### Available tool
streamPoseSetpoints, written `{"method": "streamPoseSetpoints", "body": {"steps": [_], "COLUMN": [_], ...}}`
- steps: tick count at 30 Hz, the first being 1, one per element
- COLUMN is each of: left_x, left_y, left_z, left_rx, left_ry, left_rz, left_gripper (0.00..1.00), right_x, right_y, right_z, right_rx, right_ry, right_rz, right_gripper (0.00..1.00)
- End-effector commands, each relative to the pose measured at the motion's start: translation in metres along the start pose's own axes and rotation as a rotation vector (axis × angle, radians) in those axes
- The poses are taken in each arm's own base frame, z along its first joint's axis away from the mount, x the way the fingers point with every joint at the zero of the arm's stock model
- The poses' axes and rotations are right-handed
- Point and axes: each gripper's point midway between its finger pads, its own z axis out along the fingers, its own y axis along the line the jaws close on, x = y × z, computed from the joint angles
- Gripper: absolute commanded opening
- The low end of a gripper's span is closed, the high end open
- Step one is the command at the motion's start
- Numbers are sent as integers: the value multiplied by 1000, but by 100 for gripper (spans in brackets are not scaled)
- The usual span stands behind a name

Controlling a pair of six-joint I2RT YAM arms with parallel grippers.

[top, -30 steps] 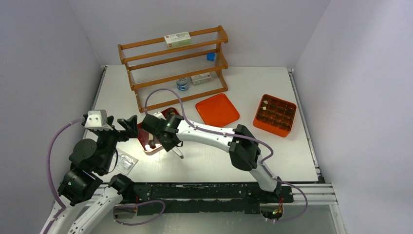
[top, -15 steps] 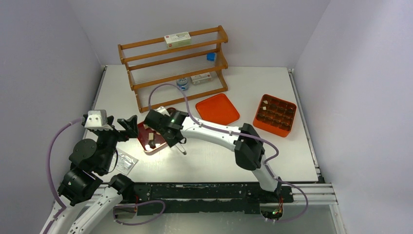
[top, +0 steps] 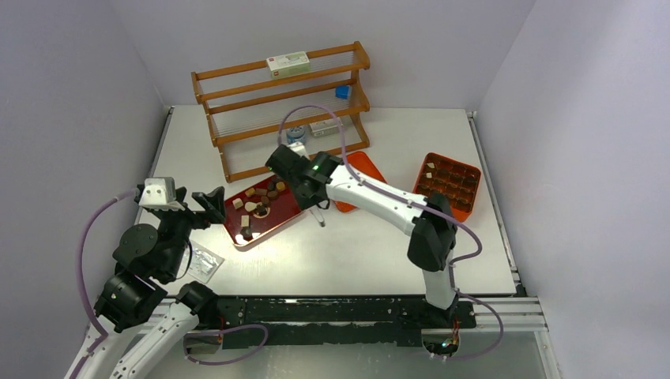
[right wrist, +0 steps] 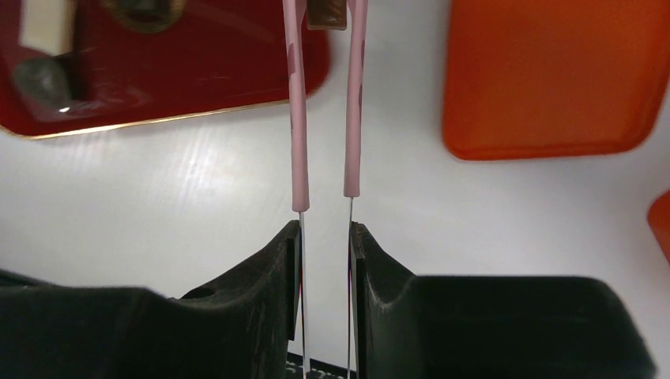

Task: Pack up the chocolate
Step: Pick up the fake chocolate from the plate, then place the fake chocolate in the packing bottle.

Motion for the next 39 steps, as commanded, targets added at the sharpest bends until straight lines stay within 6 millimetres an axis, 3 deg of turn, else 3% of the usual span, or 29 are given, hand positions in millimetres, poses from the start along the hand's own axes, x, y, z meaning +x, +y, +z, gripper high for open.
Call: {"method": "streamPoseSetpoints", "body": {"steps": [1, 9, 13, 20, 31, 39], "left_x": [-3, 9, 10, 10, 10, 10], "left_y": [-8, -21, -21, -21, -22, -22], "left_z": [2, 11, 11, 10, 10, 9], "left_rx": [40, 97, 96, 101, 104, 108], "left_ry": [-15, 30, 31, 30, 31, 32], "left_rz": [9, 44, 46, 44, 43, 44], "left_gripper": [98, 98, 98, 98, 98, 98], "right_x": [-5, 4, 20, 50, 75, 92], "right_y": [-56, -152, -204, -279, -337, -360], "right_z": [-16, -31, -34, -33, -32, -32], "right_rx": [96, 217, 309, 444, 584, 622], "right_ry": [-21, -36, -32, -6, 7, 2], "right_rz": [87, 257, 348, 488, 608, 671], "right_gripper": [24, 24, 24, 25, 25, 26]}}
